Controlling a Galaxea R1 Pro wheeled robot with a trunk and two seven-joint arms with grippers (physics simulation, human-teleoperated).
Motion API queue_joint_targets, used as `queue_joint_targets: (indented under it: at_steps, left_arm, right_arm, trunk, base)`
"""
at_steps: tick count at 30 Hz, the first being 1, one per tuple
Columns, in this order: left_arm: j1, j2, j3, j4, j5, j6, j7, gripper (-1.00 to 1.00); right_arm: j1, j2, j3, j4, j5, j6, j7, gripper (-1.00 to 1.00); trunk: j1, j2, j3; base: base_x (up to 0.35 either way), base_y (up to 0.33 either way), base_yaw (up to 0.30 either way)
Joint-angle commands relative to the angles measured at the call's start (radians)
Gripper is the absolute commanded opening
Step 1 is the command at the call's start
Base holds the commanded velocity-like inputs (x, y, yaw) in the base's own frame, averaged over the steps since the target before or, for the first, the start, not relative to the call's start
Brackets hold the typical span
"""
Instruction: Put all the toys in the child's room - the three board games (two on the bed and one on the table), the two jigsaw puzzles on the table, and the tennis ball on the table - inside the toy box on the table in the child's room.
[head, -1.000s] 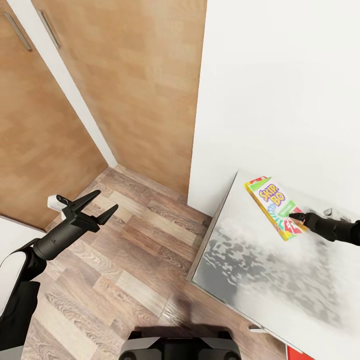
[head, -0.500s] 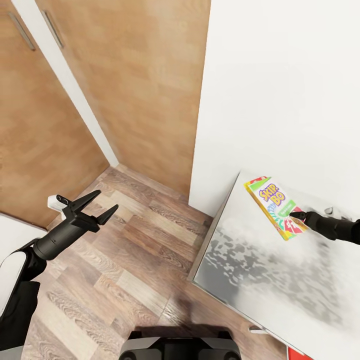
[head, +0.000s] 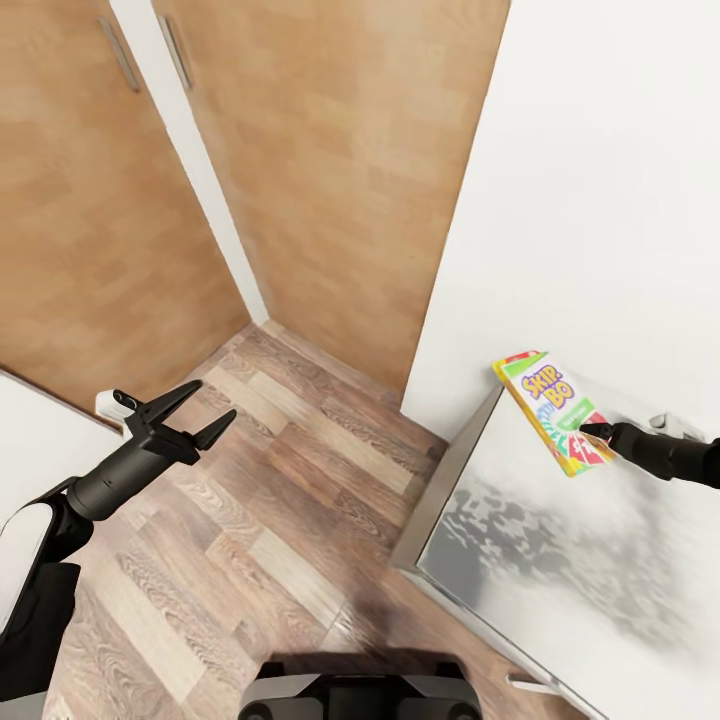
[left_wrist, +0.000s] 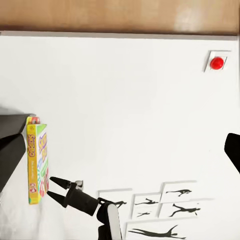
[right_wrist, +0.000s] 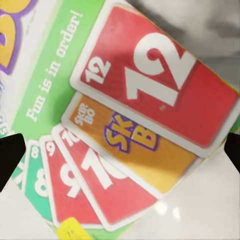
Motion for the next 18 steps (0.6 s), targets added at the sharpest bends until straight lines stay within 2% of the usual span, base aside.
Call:
queue_joint_targets:
  at_steps: [1,18]
  left_arm:
    - [-0.001,0.000,0.001,0.000,-0.008,0.003,-0.008,1.00]
    - [-0.001,0.000,0.001,0.000,-0.008,0.003,-0.009,1.00]
  right_arm:
    - [0.000,0.000,-0.001,-0.001,-0.015,0.003,-0.010,1.00]
    - [0.000,-0.001,-0.001,-0.002,-0.016,0.003,-0.009,1.00]
  trunk:
    - [0.001,-0.002,-0.001]
    - [0.001,-0.002,-0.001]
  base:
    - [0.000,0.000,0.107]
    - [0.000,0.000,0.030]
